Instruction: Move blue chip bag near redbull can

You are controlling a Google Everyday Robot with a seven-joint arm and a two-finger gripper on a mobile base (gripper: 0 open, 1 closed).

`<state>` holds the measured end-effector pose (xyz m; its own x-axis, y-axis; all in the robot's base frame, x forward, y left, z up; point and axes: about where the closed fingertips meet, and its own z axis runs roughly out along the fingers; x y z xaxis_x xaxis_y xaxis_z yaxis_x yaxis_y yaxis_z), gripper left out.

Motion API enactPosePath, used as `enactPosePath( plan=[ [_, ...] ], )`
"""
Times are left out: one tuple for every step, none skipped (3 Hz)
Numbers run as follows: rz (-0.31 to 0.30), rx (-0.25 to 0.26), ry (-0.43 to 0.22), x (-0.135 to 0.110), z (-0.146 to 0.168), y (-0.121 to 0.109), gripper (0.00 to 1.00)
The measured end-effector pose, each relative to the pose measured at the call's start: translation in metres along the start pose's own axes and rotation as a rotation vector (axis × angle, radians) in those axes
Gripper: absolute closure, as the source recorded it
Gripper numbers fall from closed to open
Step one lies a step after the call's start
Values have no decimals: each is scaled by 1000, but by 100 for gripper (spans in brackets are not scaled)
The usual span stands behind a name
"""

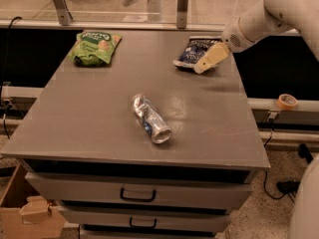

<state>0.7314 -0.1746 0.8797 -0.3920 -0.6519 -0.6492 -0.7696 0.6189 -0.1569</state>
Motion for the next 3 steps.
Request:
enactPosePath(
  plan=[
    [75,-9,-14,5,21,-6,0],
    [115,-35,-41,4,31,-5,18],
    [131,-49,-52,6,34,-2,41]
  ],
)
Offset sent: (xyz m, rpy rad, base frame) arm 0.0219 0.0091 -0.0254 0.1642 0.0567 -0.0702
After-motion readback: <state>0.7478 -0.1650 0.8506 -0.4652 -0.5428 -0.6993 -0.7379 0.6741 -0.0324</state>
